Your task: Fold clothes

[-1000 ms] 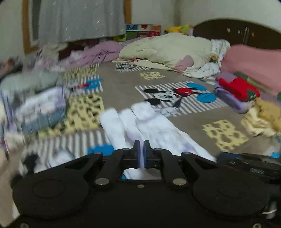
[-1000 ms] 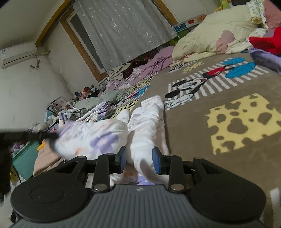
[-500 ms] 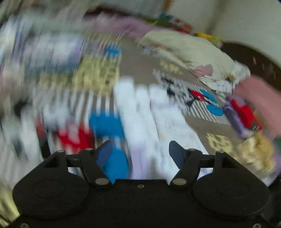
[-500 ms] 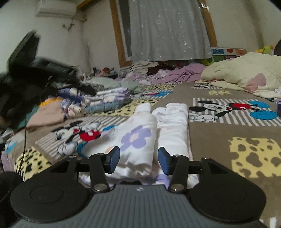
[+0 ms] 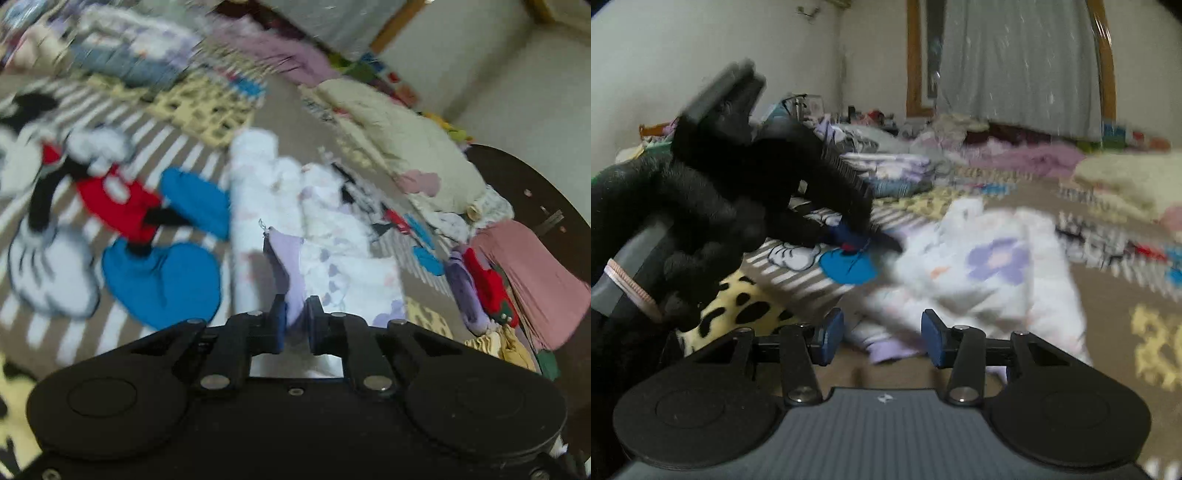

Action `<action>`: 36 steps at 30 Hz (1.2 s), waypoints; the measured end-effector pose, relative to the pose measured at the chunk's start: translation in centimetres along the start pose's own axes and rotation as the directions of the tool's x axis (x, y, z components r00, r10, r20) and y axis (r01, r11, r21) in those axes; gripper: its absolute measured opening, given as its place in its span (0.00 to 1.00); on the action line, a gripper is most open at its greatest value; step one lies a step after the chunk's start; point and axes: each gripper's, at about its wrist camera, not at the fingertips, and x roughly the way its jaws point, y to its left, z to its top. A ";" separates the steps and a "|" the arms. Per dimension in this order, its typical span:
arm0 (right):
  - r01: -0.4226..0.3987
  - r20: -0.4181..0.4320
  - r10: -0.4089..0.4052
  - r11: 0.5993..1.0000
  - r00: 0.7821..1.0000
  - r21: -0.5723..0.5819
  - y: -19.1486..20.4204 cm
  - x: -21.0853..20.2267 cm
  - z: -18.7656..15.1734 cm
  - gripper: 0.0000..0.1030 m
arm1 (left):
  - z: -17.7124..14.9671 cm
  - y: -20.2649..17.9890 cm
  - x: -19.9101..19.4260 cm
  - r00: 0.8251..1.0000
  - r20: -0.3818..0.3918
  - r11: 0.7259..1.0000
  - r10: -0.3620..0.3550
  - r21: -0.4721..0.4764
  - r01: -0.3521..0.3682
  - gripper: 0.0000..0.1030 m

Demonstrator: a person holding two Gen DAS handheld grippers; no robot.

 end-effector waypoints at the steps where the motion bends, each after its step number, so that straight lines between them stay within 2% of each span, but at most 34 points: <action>1: -0.015 -0.014 0.015 0.998 1.000 0.061 -0.4 0.1 0.0 0.45 | 0.5 -0.6 -0.2 1.000 0.007 0.999 -0.005 0.049 0.004 0.09; 3: -0.015 -0.029 0.022 0.975 0.999 0.220 -1.6 0.3 0.0 0.47 | 1.6 -1.4 -0.1 1.000 0.012 0.992 -0.018 0.123 0.017 0.09; 6: -0.034 -0.018 0.046 0.900 0.999 0.434 -3.6 0.5 -0.1 0.47 | 3.8 -2.6 0.1 0.999 0.020 0.977 -0.033 0.212 0.028 0.08; 11: 0.013 -0.005 -0.013 0.848 1.000 0.531 -4.4 1.3 0.4 0.47 | 7.2 -3.4 0.6 0.998 0.028 0.955 -0.048 0.293 0.038 0.07; 13: 0.020 0.003 -0.026 0.850 1.000 0.527 -4.2 1.4 0.6 0.46 | 8.3 -3.4 1.1 0.999 0.024 0.950 -0.049 0.310 0.039 0.07; 14: 0.037 -0.003 -0.041 0.858 0.999 0.512 -3.9 1.6 0.8 0.46 | 8.7 -3.4 1.2 0.999 0.022 0.946 -0.049 0.321 0.039 0.07; 16: 0.064 -0.011 -0.067 0.879 0.998 0.472 -3.3 2.0 1.1 0.32 | 9.3 -3.4 1.3 0.999 0.021 0.941 -0.050 0.337 0.039 0.06; 18: 0.118 -0.027 -0.117 0.908 0.993 0.403 -2.7 2.4 1.5 0.12 | 9.8 -3.1 1.4 0.999 0.026 0.936 -0.045 0.349 0.033 0.05; 21: 0.213 -0.060 -0.205 0.932 0.977 0.292 -2.0 2.6 0.9 0.11 | 10.8 -2.5 1.8 0.999 0.029 0.927 -0.033 0.374 0.020 0.04; 24: 0.247 -0.090 -0.231 0.940 0.969 0.234 -2.6 3.6 0.1 0.11 | 11.7 -2.2 2.6 1.000 0.027 0.906 -0.011 0.423 -0.001 0.04; 29: 0.287 -0.070 -0.284 0.957 0.956 0.037 -0.6 4.3 -0.6 0.11 | 12.6 -2.0 5.7 0.999 0.013 0.838 0.040 0.544 -0.041 0.04; 32: 0.298 -0.066 -0.300 0.954 0.952 -0.038 0.4 4.3 -0.6 0.11 | 12.1 -1.6 8.7 0.997 -0.004 0.784 0.077 0.619 -0.058 0.04; 35: 0.303 -0.061 -0.308 0.949 0.949 -0.089 1.0 4.4 -0.4 0.11 | 11.5 -0.5 11.5 0.995 -0.022 0.769 0.101 0.636 -0.064 0.04; 36: 0.302 -0.059 -0.309 0.948 0.949 -0.102 1.1 4.2 -0.3 0.11 | 11.4 0.0 12.0 0.995 -0.028 0.781 0.098 0.622 -0.059 0.04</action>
